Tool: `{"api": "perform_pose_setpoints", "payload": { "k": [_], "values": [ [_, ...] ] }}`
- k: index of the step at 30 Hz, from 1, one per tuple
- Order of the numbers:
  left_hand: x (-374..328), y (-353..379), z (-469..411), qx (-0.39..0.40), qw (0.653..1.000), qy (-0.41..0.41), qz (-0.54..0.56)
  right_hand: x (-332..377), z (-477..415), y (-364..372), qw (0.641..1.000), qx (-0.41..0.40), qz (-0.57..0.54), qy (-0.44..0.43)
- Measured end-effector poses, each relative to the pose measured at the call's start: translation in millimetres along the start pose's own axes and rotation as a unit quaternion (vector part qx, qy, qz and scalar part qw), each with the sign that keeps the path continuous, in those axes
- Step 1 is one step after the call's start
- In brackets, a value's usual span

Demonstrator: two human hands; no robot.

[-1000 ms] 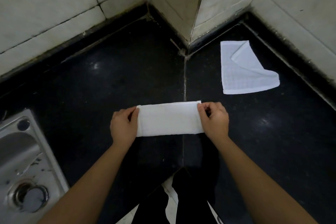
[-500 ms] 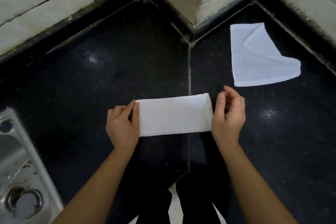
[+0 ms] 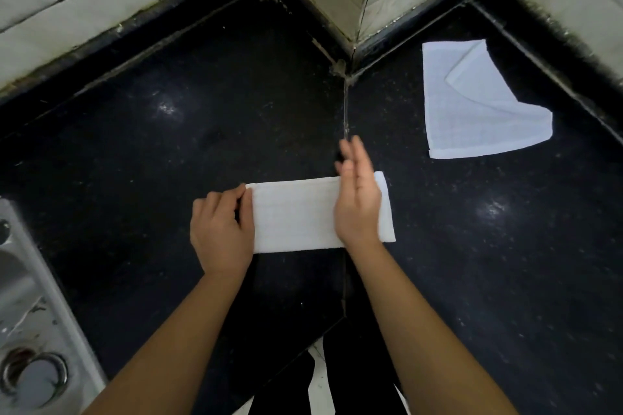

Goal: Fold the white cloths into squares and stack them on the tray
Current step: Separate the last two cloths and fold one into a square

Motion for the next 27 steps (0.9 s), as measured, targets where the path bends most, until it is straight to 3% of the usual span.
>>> {"api": "perform_pose_setpoints", "payload": {
  "k": [3,7,11,14,16,18,21,27],
  "values": [
    [-0.3,1.7,-0.3,-0.003,1.0,-0.005,0.001,-5.2,-21.3,-27.8,0.996,-0.069,-0.052,-0.001],
    [-4.2,-1.5,0.8,0.014,0.999,-0.024,0.02,-3.6,-18.5,-30.2,0.998,-0.037,0.022,-0.044],
    [-24.2,-11.0,-1.6,0.002,0.987,-0.12,0.111,-4.1,-16.1,-24.8,0.997,-0.034,0.04,-0.064],
    [-66.7,-4.8,0.1,0.044,0.994,0.056,0.086,-1.9,-16.6,-24.7,0.996,-0.038,0.046,-0.072],
    [-74.6,8.9,4.9,0.131,0.976,0.175,0.022,-1.5,-16.7,-25.5,0.995,-0.035,0.054,-0.08],
    [-56.7,17.4,4.8,0.209,0.945,0.244,-0.062,-1.0,-17.7,-25.6,0.995,-0.032,0.058,-0.076],
    [-21.7,11.9,1.6,0.255,0.915,0.292,-0.114,-2.9,-19.7,-25.5,0.995,-0.04,0.061,-0.067],
    [-1.9,-1.2,5.3,0.261,0.918,0.264,-0.136,-2.4,-21.7,-27.7,0.997,-0.025,0.061,-0.04]
  ]
}}
Point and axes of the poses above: each hand's wrist, its own z-axis away from the middle knuckle, its own y-axis out of the palm, x = y × z, the point moved 2 cm from there along -z, towards the middle knuckle, and after that the axes turned 12 degrees about -x, right-handed, at the moved point
